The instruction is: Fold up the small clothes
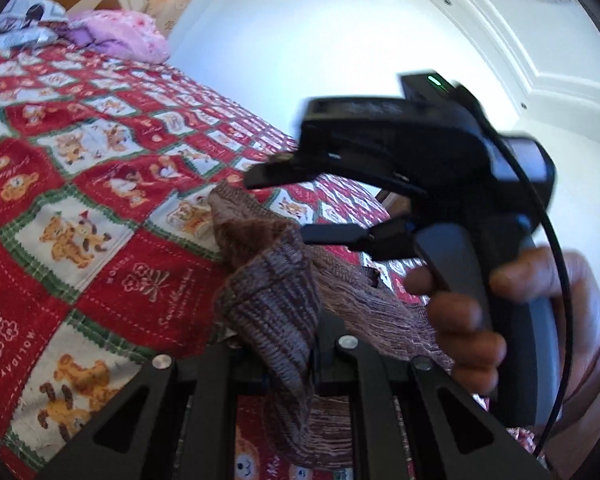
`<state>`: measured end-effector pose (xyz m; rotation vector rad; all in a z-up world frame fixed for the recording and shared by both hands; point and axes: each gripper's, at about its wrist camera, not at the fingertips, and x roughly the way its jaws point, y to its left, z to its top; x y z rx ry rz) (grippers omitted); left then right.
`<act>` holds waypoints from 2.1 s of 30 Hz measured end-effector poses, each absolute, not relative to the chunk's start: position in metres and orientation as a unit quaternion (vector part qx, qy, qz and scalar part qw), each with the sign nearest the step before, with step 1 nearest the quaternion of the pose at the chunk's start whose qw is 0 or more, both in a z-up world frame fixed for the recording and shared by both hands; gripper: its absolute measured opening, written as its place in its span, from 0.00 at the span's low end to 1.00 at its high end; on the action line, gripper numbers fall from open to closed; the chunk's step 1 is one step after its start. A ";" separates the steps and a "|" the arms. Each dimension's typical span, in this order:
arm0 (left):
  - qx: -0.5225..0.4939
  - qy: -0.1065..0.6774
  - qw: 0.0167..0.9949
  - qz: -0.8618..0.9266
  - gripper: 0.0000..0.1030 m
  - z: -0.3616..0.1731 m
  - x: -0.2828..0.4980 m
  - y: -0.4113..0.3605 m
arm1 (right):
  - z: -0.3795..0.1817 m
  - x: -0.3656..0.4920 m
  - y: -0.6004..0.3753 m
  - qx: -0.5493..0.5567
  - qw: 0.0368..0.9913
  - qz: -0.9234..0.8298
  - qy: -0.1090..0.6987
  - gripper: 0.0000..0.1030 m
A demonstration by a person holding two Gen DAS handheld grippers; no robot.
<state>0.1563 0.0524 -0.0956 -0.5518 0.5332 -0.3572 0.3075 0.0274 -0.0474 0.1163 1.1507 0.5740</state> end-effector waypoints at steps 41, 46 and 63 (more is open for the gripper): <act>-0.140 0.315 0.920 -0.187 0.14 -0.066 0.161 0.011 | -0.053 0.311 -0.062 0.124 0.844 0.238 0.465 0.14; -0.123 0.332 0.914 -0.199 0.14 -0.058 0.157 -0.006 | -0.044 0.301 -0.089 0.119 0.856 0.236 0.444 0.14; -0.075 0.330 0.903 -0.264 0.14 -0.048 0.143 -0.076 | -0.036 0.274 -0.189 0.152 0.874 0.200 0.415 0.14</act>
